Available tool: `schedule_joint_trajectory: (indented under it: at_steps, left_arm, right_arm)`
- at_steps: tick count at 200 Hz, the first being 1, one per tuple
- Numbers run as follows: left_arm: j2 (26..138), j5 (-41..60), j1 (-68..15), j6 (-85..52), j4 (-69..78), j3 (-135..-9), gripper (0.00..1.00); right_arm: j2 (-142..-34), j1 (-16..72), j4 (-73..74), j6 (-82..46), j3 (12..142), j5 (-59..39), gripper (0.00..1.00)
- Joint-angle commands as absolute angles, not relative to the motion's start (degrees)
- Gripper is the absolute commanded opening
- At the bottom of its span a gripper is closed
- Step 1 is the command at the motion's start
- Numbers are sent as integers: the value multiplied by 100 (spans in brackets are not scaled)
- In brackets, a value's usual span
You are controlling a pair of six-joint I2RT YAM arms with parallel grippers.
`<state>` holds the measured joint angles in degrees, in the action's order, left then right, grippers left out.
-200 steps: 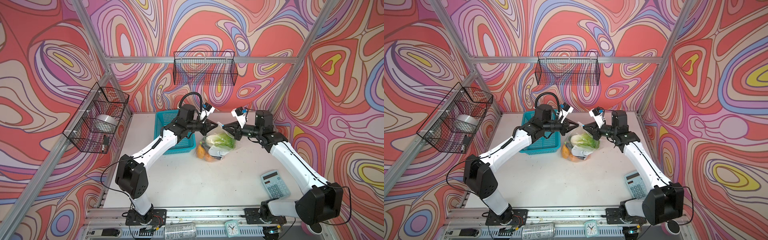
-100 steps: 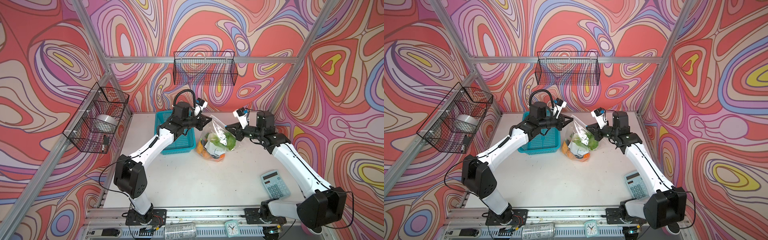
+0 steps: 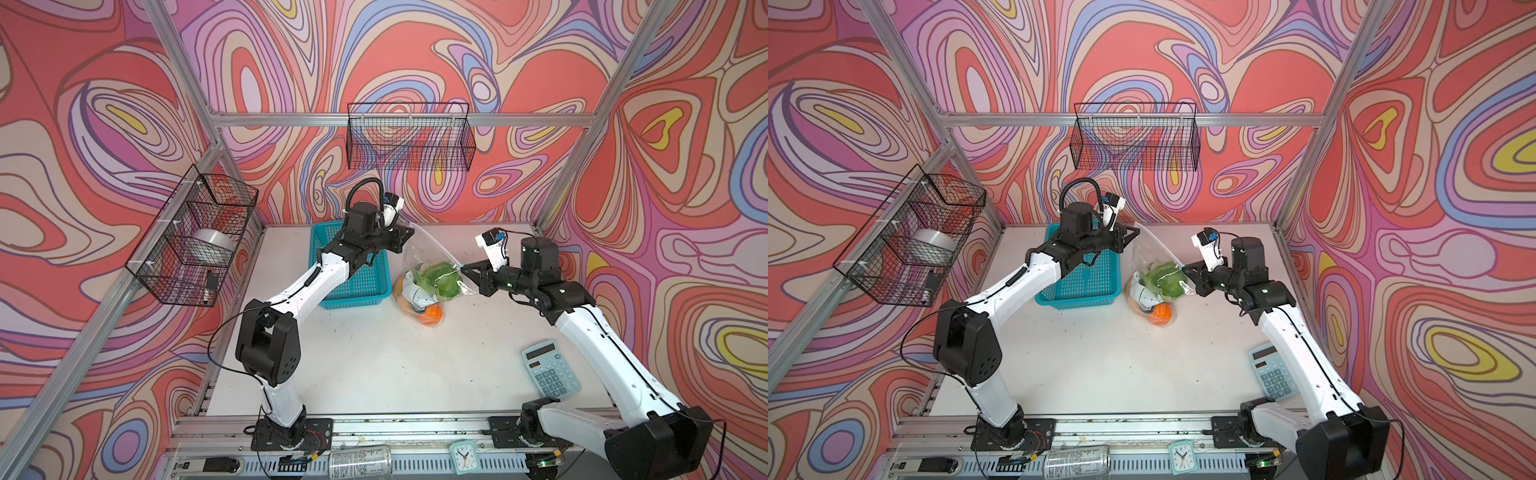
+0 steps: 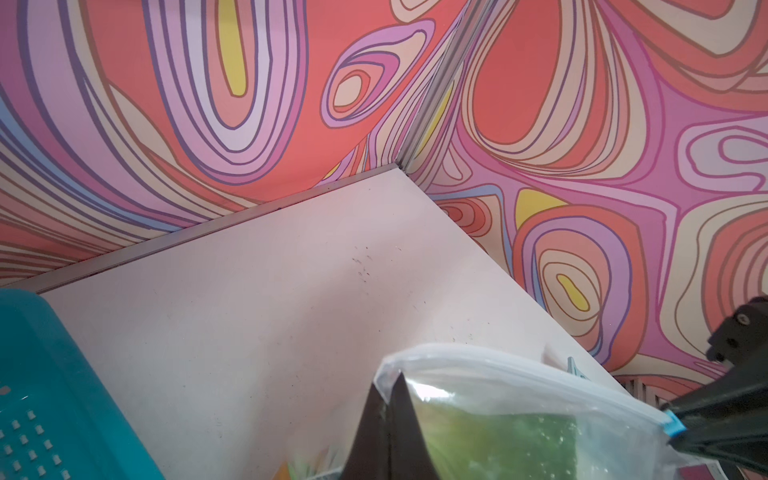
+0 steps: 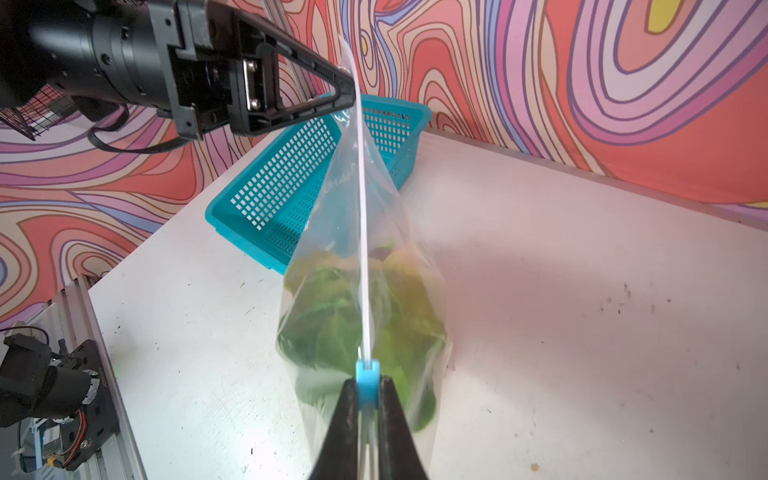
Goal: Place the food in the zip-top bag and seal the zipper
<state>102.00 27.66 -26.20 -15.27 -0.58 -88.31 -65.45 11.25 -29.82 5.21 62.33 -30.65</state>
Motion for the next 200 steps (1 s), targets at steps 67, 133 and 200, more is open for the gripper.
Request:
schedule_joint_trajectory:
  at_steps: [67, 133, 200]
  left_arm:
    - [10239, 1974, -2300, -1617, 289, -9009, 0]
    - [10195, 2025, -2300, -1571, 254, -8979, 0]
    - [10220, 2426, -2302, -1806, 385, -8877, 0]
  right_arm:
    - [-6038, 1046, -4958, 627, 6283, -2475, 4]
    - [-5835, 1046, -5256, 621, 6381, -2282, 4]
    - [-5890, 1046, -4514, 279, 6340, -2385, 39]
